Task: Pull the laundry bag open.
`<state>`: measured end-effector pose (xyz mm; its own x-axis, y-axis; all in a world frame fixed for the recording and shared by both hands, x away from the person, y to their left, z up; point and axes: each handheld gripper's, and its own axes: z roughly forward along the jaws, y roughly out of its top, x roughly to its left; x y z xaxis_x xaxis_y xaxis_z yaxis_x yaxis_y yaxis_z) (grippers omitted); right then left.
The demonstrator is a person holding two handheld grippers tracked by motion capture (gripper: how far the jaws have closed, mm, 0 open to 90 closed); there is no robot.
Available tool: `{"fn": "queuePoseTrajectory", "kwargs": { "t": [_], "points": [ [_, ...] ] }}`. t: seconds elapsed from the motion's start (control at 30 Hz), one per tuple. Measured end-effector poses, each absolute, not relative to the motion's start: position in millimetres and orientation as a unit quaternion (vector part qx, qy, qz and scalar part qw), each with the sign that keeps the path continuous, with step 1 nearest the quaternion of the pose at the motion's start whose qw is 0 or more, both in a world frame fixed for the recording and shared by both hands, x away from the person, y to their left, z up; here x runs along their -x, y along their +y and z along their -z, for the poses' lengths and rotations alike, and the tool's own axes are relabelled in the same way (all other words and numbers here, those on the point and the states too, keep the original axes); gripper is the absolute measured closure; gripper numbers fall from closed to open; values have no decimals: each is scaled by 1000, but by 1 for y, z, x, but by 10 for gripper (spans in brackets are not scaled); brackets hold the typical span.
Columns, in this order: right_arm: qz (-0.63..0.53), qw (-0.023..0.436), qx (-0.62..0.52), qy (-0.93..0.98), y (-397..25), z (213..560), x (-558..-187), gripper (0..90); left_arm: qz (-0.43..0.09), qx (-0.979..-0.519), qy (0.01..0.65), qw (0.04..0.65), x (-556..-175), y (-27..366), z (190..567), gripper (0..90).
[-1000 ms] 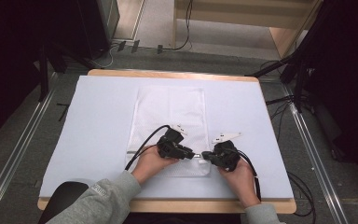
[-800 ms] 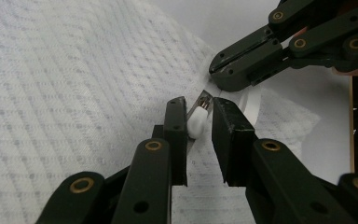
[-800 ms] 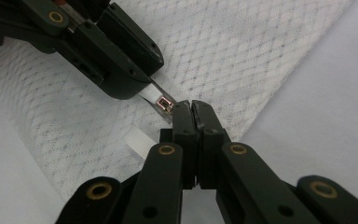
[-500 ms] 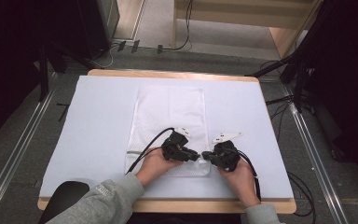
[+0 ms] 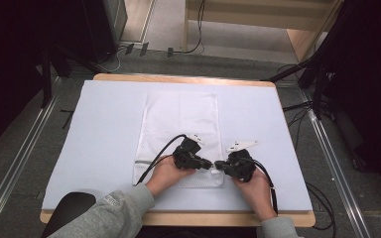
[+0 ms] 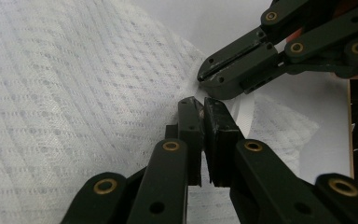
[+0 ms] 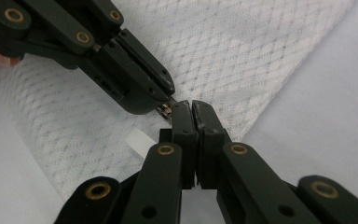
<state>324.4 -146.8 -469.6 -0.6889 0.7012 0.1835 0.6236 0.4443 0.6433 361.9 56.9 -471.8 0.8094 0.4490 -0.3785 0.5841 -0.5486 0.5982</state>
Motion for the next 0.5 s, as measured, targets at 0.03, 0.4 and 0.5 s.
{"fn": "queuePoseTrajectory", "kwargs": {
  "t": [0.03,0.4,0.5],
  "points": [
    [-354,55,-391,848,-147,470,-324,900,91,-875,295,372,-362,57,472,873],
    [-351,77,-363,860,-144,470,-322,900,132,-868,310,364,-369,62,471,880],
    [-352,81,-359,861,-144,471,-321,900,147,-864,316,363,-371,64,472,881]
  ]
}}
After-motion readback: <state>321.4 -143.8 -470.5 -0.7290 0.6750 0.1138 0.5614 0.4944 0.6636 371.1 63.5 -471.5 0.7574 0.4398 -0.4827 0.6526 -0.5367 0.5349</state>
